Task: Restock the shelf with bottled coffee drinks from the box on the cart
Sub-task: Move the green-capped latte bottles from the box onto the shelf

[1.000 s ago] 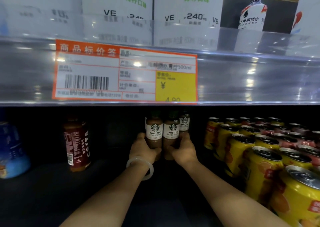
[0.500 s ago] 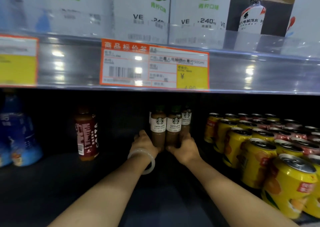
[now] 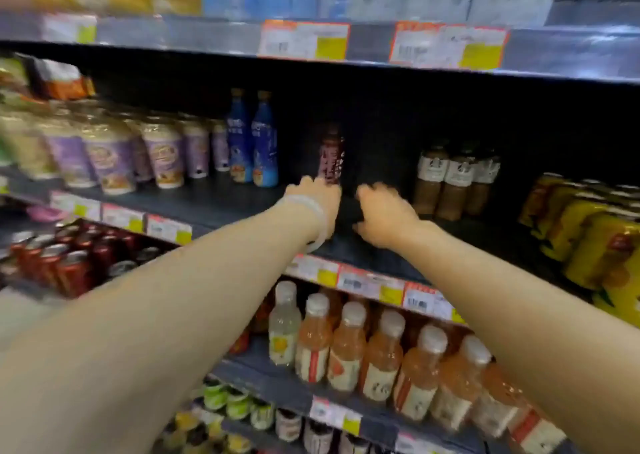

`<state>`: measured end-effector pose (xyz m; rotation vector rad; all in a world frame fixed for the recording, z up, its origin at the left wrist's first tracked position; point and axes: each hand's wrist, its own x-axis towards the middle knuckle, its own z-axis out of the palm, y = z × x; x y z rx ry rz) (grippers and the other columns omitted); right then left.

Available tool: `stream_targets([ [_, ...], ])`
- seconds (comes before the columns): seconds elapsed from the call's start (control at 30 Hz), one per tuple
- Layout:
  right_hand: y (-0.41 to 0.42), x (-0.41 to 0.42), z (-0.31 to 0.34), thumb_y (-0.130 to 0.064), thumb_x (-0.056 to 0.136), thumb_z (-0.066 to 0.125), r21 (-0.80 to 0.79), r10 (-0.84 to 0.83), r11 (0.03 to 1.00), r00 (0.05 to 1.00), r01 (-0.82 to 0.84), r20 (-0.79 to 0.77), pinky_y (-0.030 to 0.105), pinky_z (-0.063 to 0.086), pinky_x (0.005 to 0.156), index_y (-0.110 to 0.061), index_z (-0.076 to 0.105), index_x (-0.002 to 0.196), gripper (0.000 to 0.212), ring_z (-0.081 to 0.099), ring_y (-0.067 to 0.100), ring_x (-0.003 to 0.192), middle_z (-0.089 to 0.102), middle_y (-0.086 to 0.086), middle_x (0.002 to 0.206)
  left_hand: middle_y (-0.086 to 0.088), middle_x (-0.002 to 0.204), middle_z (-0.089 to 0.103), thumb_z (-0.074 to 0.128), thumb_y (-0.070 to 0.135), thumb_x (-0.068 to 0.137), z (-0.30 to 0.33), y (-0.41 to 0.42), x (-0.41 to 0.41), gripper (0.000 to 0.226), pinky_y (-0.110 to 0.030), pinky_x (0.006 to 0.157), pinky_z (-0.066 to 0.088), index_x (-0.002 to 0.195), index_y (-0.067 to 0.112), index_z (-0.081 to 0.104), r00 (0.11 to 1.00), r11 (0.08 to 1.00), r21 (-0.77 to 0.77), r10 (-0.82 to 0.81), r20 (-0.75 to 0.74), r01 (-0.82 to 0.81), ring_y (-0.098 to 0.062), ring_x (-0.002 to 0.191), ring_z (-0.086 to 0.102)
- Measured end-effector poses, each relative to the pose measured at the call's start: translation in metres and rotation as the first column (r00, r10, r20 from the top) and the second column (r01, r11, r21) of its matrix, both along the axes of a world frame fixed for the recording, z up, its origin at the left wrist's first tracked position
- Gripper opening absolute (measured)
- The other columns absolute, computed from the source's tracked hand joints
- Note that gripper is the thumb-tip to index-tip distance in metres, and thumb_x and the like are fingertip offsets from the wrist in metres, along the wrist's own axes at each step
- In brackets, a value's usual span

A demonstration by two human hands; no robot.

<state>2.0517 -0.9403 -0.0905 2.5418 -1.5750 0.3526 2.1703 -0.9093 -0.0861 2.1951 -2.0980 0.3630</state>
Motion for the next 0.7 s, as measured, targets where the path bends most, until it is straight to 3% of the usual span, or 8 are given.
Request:
stream_targets([
  [0.13, 0.068, 0.073, -0.018, -0.022, 0.086, 0.062, -0.013, 0.257, 0.966, 0.966, -0.257, -0.012, 0.045, 0.042, 0.092, -0.006, 0.039, 0.128, 0.050, 0.044, 0.039, 0.118, 0.043, 0.020, 0.128, -0.012, 0.123, 0.047, 0.070, 0.018, 0.075, -0.018, 0.096, 0.071, 0.053, -0.045, 0.086, 0.046, 0.121, 0.013, 0.045, 0.976, 0.985, 0.013, 0.171, 0.138, -0.175, -0.033, 0.117, 0.046],
  [0.27, 0.155, 0.162, -0.047, -0.025, 0.082, 0.065, 0.045, 0.532, 0.846, 0.846, -0.531, -0.032, 0.044, 0.045, 0.091, -0.005, 0.044, 0.120, 0.048, 0.047, 0.040, 0.115, 0.047, 0.021, 0.124, -0.015, 0.123, 0.053, 0.076, 0.021, 0.067, -0.044, 0.215, 0.151, 0.059, -0.042, 0.087, 0.051, 0.120, 0.011, 0.050, 0.896, 0.898, 0.113, 0.401, 0.191, -0.425, -0.033, 0.112, 0.054],
  [0.47, 0.298, 0.268, -0.094, -0.030, 0.085, 0.062, 0.195, 0.816, 0.574, 0.576, -0.795, -0.054, 0.044, 0.042, 0.094, -0.008, 0.041, 0.125, 0.050, 0.043, 0.036, 0.120, 0.043, 0.017, 0.130, -0.013, 0.130, 0.044, 0.068, 0.022, 0.079, -0.087, 0.398, 0.230, 0.062, -0.041, 0.086, 0.045, 0.133, 0.013, 0.039, 0.651, 0.610, 0.264, 0.752, 0.104, -0.747, -0.034, 0.119, 0.044],
  [0.7, 0.430, 0.367, -0.147, -0.026, 0.088, 0.059, 0.356, 0.929, 0.356, 0.369, -0.864, -0.034, 0.042, 0.043, 0.091, -0.009, 0.040, 0.127, 0.046, 0.046, 0.035, 0.117, 0.044, 0.016, 0.128, -0.013, 0.130, 0.041, 0.069, 0.017, 0.078, -0.145, 0.561, 0.287, 0.059, -0.043, 0.091, 0.045, 0.129, 0.011, 0.040, 0.372, 0.304, 0.467, 0.927, 0.057, -0.830, -0.033, 0.122, 0.042],
])
